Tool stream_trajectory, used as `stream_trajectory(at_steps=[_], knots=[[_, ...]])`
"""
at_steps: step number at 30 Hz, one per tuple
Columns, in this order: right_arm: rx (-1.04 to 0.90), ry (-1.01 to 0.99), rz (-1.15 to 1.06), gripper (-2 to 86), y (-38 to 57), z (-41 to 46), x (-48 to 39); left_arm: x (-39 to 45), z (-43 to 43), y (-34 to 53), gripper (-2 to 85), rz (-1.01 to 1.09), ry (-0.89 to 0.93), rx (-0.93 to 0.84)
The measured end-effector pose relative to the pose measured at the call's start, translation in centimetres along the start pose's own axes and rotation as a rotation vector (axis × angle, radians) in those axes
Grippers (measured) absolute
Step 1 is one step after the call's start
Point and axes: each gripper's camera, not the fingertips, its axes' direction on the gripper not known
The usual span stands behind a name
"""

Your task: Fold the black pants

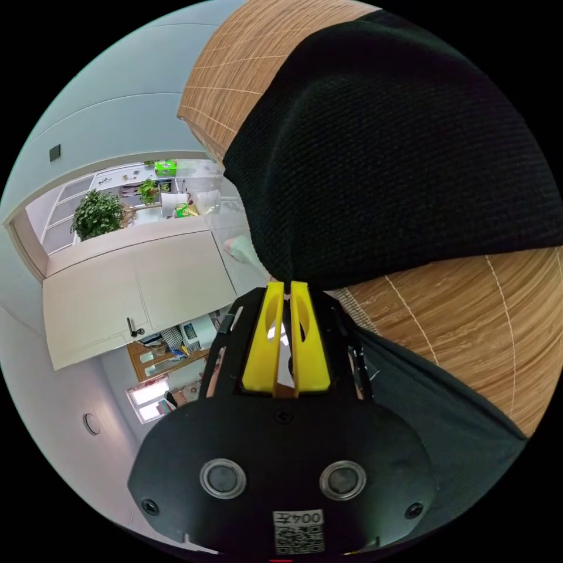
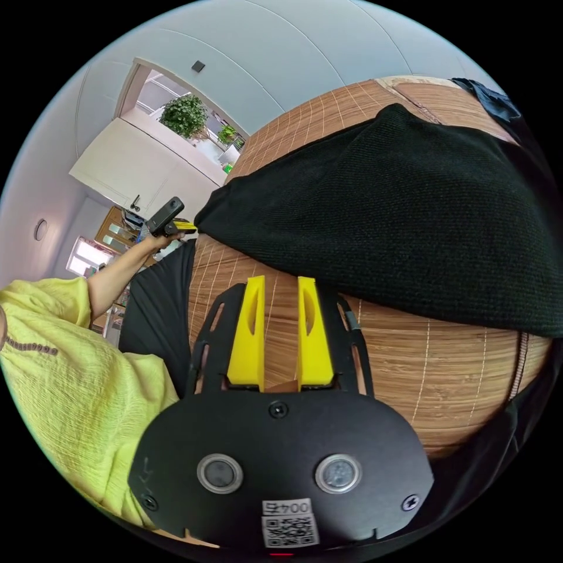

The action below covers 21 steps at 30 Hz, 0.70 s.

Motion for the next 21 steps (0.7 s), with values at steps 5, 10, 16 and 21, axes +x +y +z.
stream_trajectory(at_steps=[5, 10, 16, 21], knots=[[-0.021, 0.085, -0.029, 12.3, -3.0, 0.5, -4.5, -0.7, 0.3, 0.7, 1.7, -0.028, -0.01, 0.026], [-0.218, 0.228, -0.155, 8.9, -9.8, 1.7, -12.7, -2.9, 1.4, 1.7, 1.8, -0.025, 0.056, 0.06], [-0.104, 0.194, -0.426, 7.9, -26.4, 3.8, -24.6, -4.7, 2.1, 2.7, 1.8, 0.009, 0.086, 0.091], [-0.14, 0.179, -0.626, 8.5, -40.3, 11.7, -34.1, -5.6, 2.5, 2.7, 1.8, 0.034, 0.071, 0.081]])
